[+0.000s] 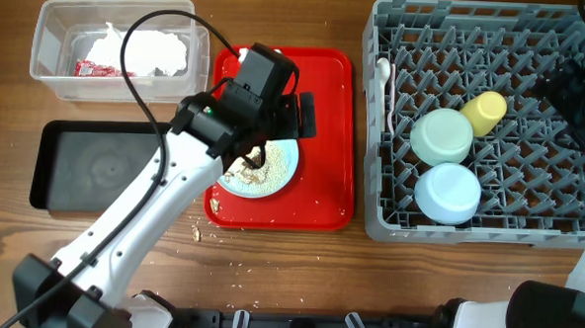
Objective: Sort waste into correct bins and load items into the dishwasher rack
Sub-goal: 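Reach the left gripper to the light-blue plate rim and grasp it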
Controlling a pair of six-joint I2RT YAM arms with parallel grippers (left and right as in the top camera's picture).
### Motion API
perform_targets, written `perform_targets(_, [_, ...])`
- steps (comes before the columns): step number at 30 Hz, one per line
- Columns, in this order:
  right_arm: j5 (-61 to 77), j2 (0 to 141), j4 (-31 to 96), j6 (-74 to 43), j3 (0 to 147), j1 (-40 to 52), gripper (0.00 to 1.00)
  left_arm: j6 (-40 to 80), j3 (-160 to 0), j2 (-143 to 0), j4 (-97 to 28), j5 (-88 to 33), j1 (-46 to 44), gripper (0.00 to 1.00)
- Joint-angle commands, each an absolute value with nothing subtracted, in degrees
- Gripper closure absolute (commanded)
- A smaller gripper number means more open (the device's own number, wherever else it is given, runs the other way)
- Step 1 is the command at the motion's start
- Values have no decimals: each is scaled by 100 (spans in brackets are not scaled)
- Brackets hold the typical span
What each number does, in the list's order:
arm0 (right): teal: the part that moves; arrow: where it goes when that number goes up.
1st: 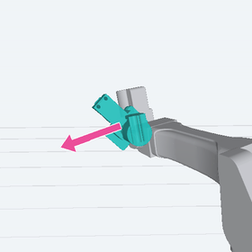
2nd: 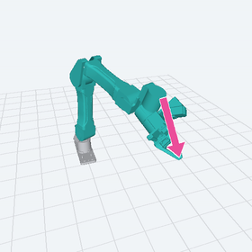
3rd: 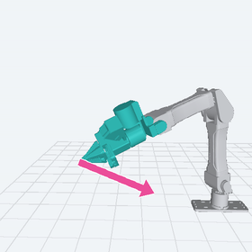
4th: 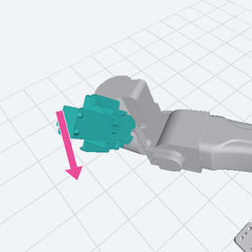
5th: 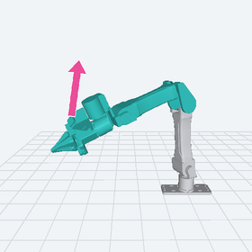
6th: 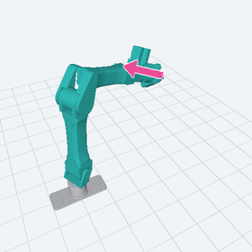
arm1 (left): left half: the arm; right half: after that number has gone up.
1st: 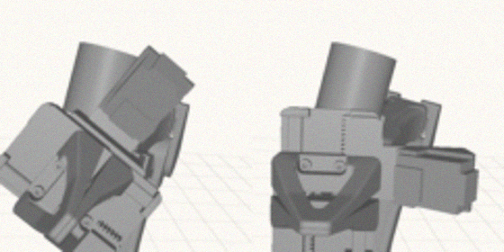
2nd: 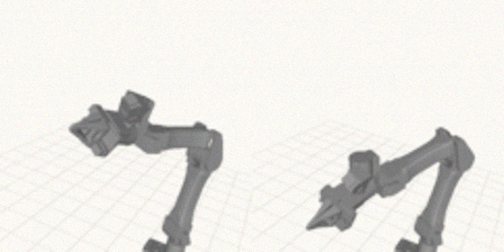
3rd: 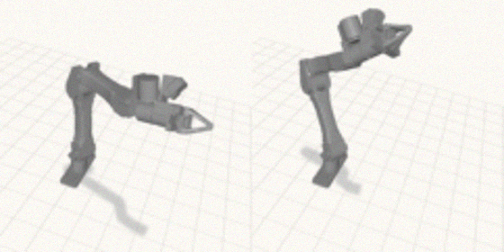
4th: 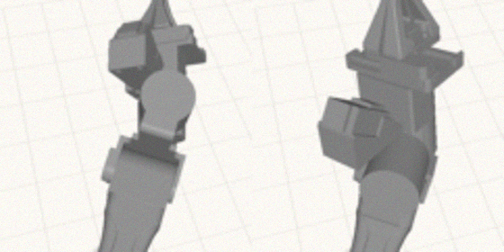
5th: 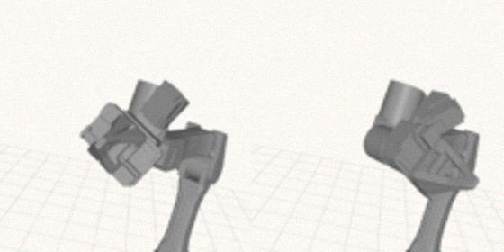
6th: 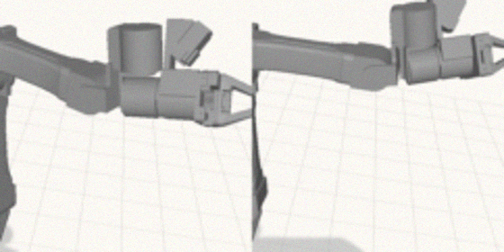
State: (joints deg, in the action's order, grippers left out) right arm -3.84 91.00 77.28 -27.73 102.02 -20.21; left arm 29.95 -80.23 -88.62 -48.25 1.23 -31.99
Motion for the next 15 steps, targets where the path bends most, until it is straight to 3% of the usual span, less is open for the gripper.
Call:
perform_targets(1, [-307,9087,7712,-2714,10171,-2027,0,2716,-8025,-9406,-4976,296,-3282,5])
perform_targets(3, [-307,9087,7712,-2716,10171,-2027,0,2722,-8025,-9695,-5013,438,-3376,11])
perform_targets(6, [-307,9087,7712,-2714,10171,-2027,0,2742,-8025,-10064,-4978,1170,-3562,11])
perform_targets(10, [-307,9087,7712,-2714,10171,-2027,0,2744,-8025,-10471,-4847,1662,-3706,18])
perform_targets(15, [-307,9087,7712,-2716,10171,-2027,0,3284,-8025,-10669,-4790,1662,-3730,36])
